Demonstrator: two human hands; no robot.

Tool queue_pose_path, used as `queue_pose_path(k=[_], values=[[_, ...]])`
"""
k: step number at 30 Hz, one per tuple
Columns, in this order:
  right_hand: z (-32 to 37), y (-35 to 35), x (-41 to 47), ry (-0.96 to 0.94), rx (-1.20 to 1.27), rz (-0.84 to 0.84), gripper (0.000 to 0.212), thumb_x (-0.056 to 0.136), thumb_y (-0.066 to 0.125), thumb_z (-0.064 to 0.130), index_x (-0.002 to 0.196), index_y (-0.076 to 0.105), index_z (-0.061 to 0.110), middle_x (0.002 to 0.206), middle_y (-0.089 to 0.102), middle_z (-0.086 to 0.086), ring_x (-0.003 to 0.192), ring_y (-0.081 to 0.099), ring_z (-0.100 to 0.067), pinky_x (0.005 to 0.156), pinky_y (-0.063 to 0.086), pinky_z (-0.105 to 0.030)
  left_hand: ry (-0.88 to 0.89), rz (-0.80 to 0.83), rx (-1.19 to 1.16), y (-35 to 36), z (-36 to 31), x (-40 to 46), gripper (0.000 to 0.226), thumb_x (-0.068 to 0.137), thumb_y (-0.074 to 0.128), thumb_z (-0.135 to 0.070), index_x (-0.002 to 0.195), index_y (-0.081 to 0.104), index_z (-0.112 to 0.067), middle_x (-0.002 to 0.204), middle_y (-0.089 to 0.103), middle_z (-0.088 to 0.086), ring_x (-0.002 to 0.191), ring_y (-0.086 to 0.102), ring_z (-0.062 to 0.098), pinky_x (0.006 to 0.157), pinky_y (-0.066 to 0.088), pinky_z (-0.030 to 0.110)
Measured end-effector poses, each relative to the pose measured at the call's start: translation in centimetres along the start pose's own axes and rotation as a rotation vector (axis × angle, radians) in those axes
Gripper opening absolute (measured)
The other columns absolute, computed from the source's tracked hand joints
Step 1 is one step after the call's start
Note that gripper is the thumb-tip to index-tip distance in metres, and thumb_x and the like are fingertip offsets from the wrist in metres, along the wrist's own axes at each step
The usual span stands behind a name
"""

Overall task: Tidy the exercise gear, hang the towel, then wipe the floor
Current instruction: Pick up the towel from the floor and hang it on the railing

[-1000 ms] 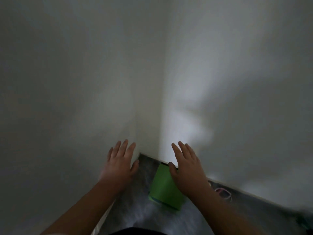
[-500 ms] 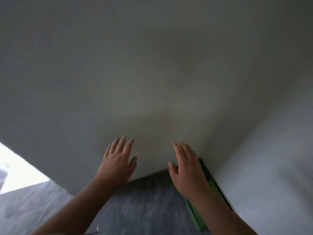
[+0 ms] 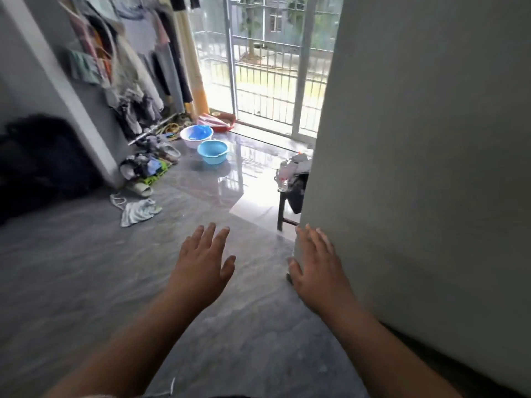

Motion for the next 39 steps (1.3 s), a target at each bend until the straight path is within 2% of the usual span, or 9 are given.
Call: queue_pose_path(k=[2, 5, 10, 16, 22, 26, 30, 34, 39], values=[[6.5, 4.1, 1.4, -0.037, 0.034, 0.054, 0.067, 0.093, 0.026, 0.05, 0.154, 0.025, 0.022, 0.161, 0.023, -0.006, 0.148, 0.016, -0.028, 0.121, 0.017, -0.044, -0.083, 0.0, 0.03, -1.8, 7.7, -1.8, 0.066, 0.091, 0.034, -0.052, 0.151, 0.027, -0.025, 0.16, 0.024, 0.01, 0.147, 0.02, 0.032, 0.118, 0.022, 0.047], [15.5, 9.1, 2.9, -0.093, 0.095, 0.146, 0.062, 0.1, 0.034, 0.044, 0.156, 0.012, 0.027, 0.164, 0.01, -0.001, 0.151, 0.004, -0.022, 0.122, 0.01, -0.042, -0.204, 0.001, 0.06, -4.2, 17.4, -4.9, 0.063, 0.095, 0.041, -0.048, 0.152, 0.024, -0.026, 0.161, 0.022, 0.009, 0.147, 0.02, 0.032, 0.117, 0.02, 0.044], [26.4, 13.6, 4.8, -0.21, 0.102, 0.235, 0.063, 0.1, 0.035, 0.046, 0.155, 0.01, 0.029, 0.164, 0.01, 0.001, 0.151, 0.002, -0.018, 0.123, 0.012, -0.041, -0.31, -0.025, 0.013, -7.7, 27.9, -7.6, 0.064, 0.096, 0.046, -0.043, 0.152, 0.023, -0.023, 0.16, 0.022, 0.01, 0.146, 0.019, 0.033, 0.117, 0.018, 0.045], [33.3, 18.6, 10.1, -0.278, 0.072, 0.295, 0.064, 0.099, 0.039, 0.044, 0.155, 0.013, 0.027, 0.163, 0.013, 0.001, 0.15, 0.005, -0.019, 0.122, 0.011, -0.039, -0.386, -0.053, -0.034, -8.2, 36.8, -5.6, 0.065, 0.097, 0.046, -0.041, 0.153, 0.022, -0.02, 0.161, 0.02, 0.011, 0.148, 0.016, 0.032, 0.119, 0.015, 0.045], [38.4, 26.0, 19.2, -0.3, 0.079, 0.344, 0.065, 0.099, 0.04, 0.044, 0.156, 0.013, 0.027, 0.164, 0.013, 0.001, 0.151, 0.004, -0.019, 0.122, 0.009, -0.038, -0.442, -0.026, -0.02, -7.2, 46.4, 1.3, 0.065, 0.095, 0.042, -0.044, 0.153, 0.024, -0.02, 0.159, 0.026, 0.014, 0.145, 0.022, 0.035, 0.118, 0.021, 0.048], [42.4, 30.9, 28.1, -0.329, 0.086, 0.362, 0.066, 0.099, 0.041, 0.044, 0.156, 0.014, 0.026, 0.164, 0.014, 0.0, 0.151, 0.006, -0.021, 0.121, 0.01, -0.037, -0.448, -0.04, 0.025, -8.0, 53.2, 8.9, 0.071, 0.089, 0.027, -0.053, 0.149, 0.034, -0.016, 0.153, 0.035, 0.018, 0.14, 0.033, 0.039, 0.115, 0.026, 0.053], [47.1, 34.7, 36.6, -0.376, 0.065, 0.401, 0.066, 0.099, 0.042, 0.044, 0.156, 0.014, 0.026, 0.164, 0.014, 0.0, 0.151, 0.007, -0.022, 0.12, 0.011, -0.038, -0.493, -0.054, 0.011, -9.3, 59.3, 15.3, 0.064, 0.094, 0.041, -0.045, 0.15, 0.032, -0.016, 0.154, 0.034, 0.017, 0.142, 0.03, 0.037, 0.114, 0.027, 0.053], [53.0, 38.6, 45.2, -0.434, 0.054, 0.422, 0.066, 0.097, 0.044, 0.042, 0.155, 0.018, 0.024, 0.162, 0.019, -0.001, 0.15, 0.01, -0.022, 0.121, 0.017, -0.041, -0.531, -0.072, 0.003, -10.0, 66.6, 20.9, 0.066, 0.09, 0.03, -0.05, 0.145, 0.038, -0.014, 0.148, 0.043, 0.019, 0.137, 0.039, 0.039, 0.108, 0.037, 0.056], [59.3, 43.9, 53.1, -0.474, 0.04, 0.442, 0.065, 0.097, 0.045, 0.041, 0.154, 0.02, 0.024, 0.162, 0.02, 0.001, 0.15, 0.01, -0.022, 0.121, 0.018, -0.041, -0.576, -0.06, 0.005, -9.2, 76.7, 26.9, 0.066, 0.09, 0.027, -0.053, 0.147, 0.028, -0.019, 0.152, 0.038, 0.018, 0.14, 0.034, 0.037, 0.111, 0.033, 0.054]])
Point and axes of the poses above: each hand's wrist, its own x-axis towards the middle knuckle, its own y-axis out of the palm, z = x × y, the point moved 10 cm from there along x, towards the middle knuckle
